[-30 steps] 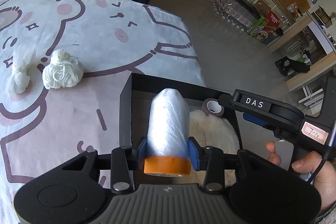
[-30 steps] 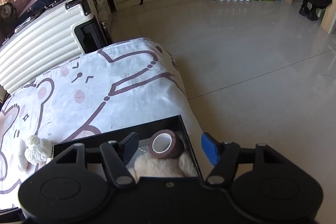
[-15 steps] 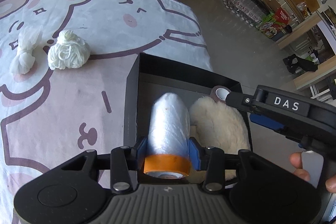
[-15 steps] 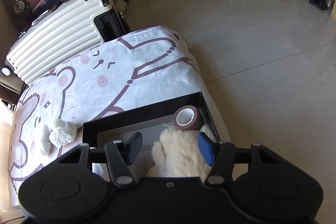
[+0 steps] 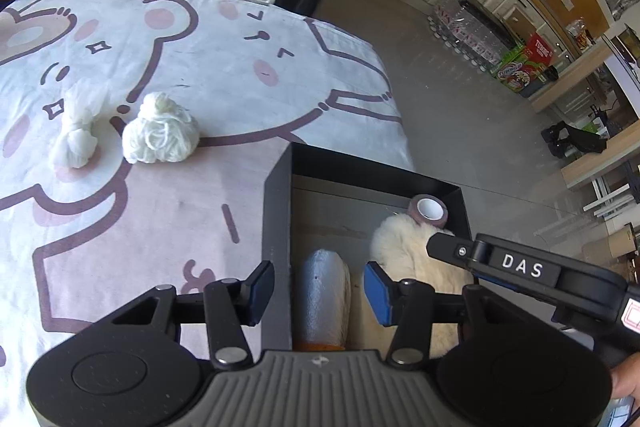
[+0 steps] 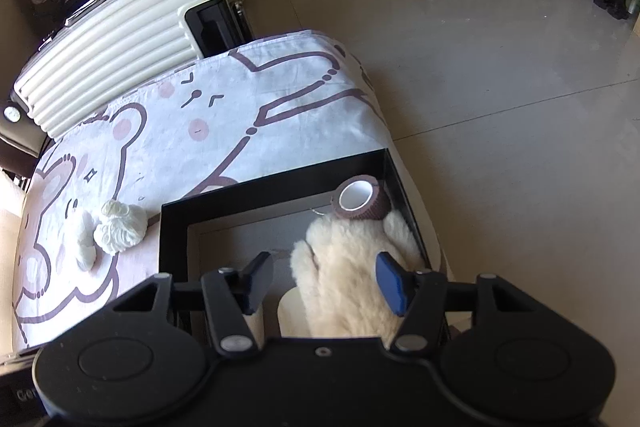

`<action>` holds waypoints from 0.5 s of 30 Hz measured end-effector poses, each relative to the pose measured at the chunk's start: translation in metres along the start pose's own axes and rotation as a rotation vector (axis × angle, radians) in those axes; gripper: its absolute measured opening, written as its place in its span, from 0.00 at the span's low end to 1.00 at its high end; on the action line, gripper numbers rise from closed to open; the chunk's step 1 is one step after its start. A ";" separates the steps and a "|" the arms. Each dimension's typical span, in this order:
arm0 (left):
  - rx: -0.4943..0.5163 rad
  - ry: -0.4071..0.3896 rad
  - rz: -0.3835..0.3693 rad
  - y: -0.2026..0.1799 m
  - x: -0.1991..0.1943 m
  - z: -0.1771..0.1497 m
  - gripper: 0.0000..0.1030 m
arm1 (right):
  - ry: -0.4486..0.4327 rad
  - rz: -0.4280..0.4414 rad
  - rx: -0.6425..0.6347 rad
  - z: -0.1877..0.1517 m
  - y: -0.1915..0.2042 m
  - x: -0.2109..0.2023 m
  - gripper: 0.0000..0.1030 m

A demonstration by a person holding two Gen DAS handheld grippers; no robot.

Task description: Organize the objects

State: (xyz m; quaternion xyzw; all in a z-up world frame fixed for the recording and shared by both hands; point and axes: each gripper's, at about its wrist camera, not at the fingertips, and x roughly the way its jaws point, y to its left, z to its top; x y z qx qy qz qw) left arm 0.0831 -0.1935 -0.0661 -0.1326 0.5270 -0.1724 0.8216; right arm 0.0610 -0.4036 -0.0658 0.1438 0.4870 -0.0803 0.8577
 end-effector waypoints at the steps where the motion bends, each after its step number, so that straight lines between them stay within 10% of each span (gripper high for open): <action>1: 0.002 -0.003 0.003 0.002 -0.001 0.001 0.49 | 0.000 0.002 -0.003 0.000 0.002 -0.001 0.57; 15: -0.009 -0.042 0.038 0.018 -0.018 0.007 0.49 | 0.129 0.100 -0.073 -0.016 0.034 0.014 0.51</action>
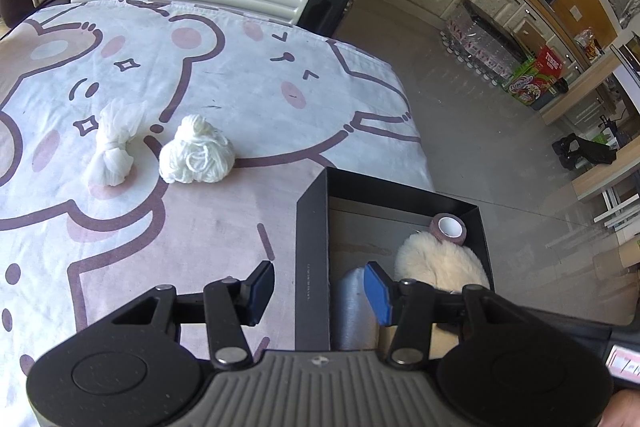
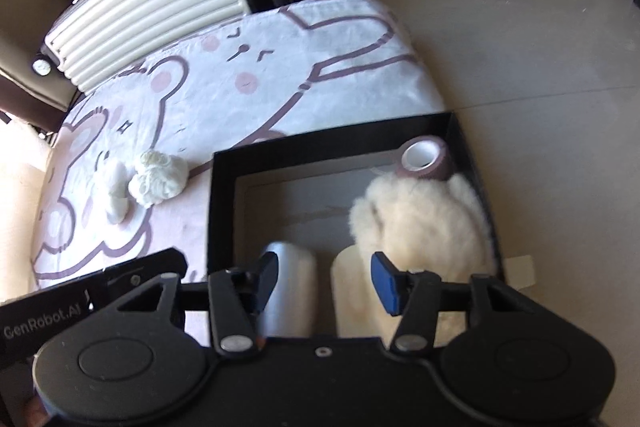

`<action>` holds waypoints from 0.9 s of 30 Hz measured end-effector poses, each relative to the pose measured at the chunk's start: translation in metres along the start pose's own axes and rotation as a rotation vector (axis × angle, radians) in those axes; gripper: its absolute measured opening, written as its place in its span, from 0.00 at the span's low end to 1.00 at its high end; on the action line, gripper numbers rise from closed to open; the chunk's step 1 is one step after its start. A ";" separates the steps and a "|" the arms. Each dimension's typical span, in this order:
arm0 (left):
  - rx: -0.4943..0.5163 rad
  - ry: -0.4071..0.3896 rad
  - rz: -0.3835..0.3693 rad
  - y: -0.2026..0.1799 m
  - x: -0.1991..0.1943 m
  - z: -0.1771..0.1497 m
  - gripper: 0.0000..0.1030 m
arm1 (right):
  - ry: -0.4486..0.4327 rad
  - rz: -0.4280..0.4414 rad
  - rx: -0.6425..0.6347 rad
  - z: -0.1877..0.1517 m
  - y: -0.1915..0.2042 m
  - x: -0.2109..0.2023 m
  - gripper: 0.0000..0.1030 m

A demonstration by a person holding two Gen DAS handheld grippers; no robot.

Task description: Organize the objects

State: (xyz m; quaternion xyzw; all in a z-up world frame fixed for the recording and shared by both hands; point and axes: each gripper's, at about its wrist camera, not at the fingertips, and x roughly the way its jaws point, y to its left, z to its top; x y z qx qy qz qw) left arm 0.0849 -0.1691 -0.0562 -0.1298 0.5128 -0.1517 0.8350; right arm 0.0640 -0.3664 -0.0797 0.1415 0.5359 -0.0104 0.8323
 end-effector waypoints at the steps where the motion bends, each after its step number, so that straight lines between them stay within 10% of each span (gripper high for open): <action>1: -0.003 -0.002 0.002 0.001 -0.001 0.001 0.49 | 0.015 0.001 -0.008 -0.002 0.003 0.004 0.51; 27: -0.049 -0.009 0.014 0.028 -0.004 0.009 0.49 | 0.201 0.059 -0.187 -0.026 0.030 0.049 0.40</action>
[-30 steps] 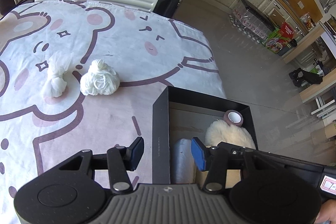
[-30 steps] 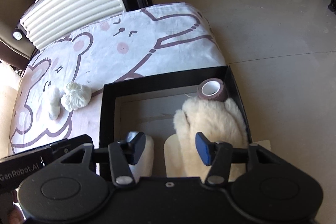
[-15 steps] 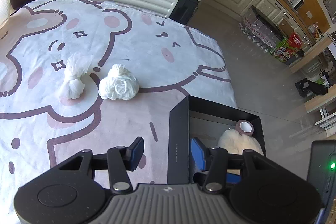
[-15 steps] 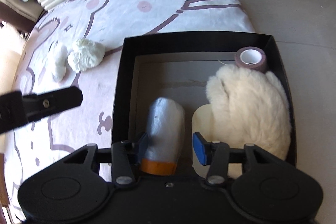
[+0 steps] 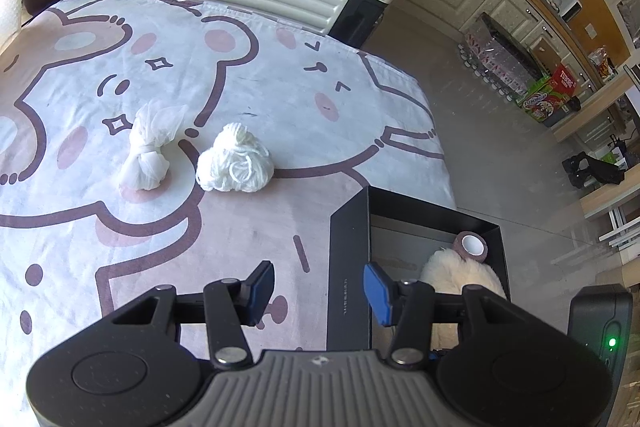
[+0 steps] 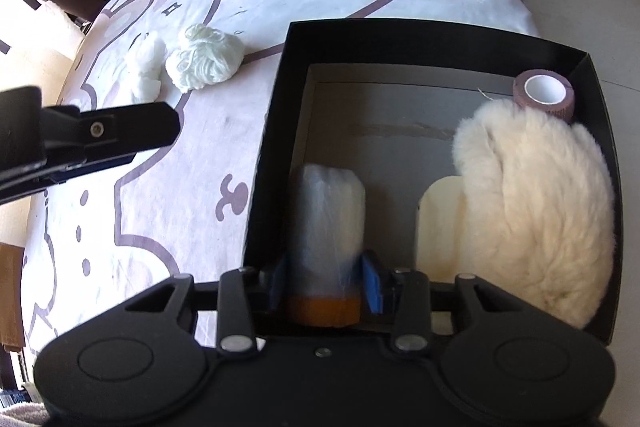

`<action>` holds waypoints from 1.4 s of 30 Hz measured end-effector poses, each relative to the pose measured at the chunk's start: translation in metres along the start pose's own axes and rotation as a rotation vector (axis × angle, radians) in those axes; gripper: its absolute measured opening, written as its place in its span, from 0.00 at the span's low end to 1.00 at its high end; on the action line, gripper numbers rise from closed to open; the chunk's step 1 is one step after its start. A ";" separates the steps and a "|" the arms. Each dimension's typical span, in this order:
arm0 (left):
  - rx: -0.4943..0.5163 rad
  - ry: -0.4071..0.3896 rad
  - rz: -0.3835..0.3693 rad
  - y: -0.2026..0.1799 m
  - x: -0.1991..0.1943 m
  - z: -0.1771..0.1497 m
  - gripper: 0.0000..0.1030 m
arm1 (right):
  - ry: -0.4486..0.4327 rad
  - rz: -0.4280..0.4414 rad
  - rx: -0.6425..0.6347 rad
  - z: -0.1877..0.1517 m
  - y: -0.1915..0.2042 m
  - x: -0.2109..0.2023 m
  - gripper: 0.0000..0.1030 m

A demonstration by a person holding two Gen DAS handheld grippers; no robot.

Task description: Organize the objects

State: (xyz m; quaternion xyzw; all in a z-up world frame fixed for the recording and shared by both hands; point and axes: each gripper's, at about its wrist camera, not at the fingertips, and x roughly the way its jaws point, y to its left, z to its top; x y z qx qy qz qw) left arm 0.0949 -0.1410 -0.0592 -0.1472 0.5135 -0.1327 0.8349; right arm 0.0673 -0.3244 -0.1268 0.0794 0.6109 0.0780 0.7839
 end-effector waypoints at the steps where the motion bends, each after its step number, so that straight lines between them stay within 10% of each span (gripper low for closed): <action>1: 0.001 0.000 -0.002 0.000 0.000 0.000 0.49 | 0.000 0.000 0.009 0.000 0.000 -0.001 0.40; 15: -0.004 0.000 -0.014 -0.001 -0.004 -0.002 0.49 | -0.064 0.069 0.164 0.002 -0.021 -0.021 0.54; 42: 0.228 -0.032 0.142 -0.020 -0.033 -0.020 0.62 | -0.348 -0.144 0.232 -0.038 -0.034 -0.111 0.73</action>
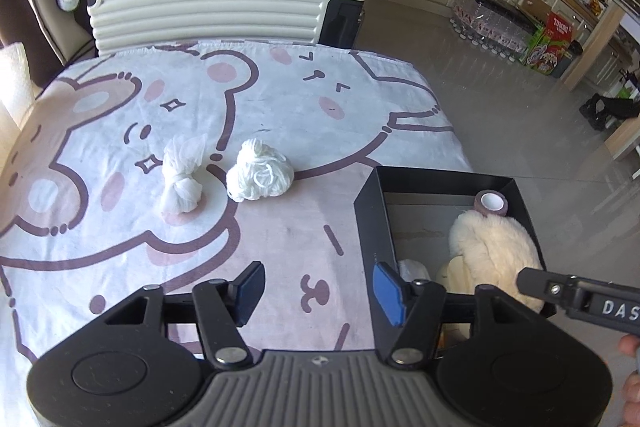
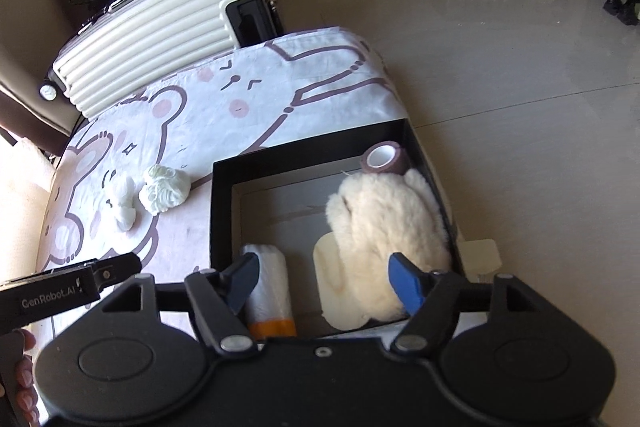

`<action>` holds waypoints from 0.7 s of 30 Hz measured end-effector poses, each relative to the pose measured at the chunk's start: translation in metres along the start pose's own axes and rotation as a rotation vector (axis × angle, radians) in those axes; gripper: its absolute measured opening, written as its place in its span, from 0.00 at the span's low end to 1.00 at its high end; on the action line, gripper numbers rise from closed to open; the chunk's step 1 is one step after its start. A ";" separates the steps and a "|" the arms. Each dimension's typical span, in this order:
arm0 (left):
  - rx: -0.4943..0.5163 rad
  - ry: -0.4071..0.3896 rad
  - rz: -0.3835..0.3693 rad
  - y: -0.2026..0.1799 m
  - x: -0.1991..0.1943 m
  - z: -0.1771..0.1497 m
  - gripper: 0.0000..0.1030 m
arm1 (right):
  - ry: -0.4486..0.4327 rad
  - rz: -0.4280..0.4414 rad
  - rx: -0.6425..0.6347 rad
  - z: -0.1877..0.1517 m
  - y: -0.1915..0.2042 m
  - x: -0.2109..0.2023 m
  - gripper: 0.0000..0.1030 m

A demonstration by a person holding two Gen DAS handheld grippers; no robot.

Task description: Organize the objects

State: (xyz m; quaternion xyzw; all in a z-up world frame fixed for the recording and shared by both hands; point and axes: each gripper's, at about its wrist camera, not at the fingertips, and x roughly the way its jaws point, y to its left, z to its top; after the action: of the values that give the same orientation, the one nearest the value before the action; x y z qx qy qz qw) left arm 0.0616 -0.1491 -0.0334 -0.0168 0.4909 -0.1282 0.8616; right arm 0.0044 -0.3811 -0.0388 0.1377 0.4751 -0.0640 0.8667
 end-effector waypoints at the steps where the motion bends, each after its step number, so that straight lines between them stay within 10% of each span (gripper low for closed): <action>1: 0.010 -0.003 0.009 -0.001 -0.002 -0.001 0.65 | -0.009 -0.011 0.001 -0.001 -0.001 -0.002 0.73; 21: 0.076 -0.018 0.080 -0.003 -0.010 -0.010 1.00 | -0.086 -0.158 -0.002 -0.018 -0.018 -0.020 1.00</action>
State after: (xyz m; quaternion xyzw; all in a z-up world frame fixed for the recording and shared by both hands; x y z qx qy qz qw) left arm 0.0475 -0.1485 -0.0295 0.0344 0.4780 -0.1121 0.8705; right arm -0.0248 -0.3936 -0.0346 0.0960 0.4471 -0.1377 0.8786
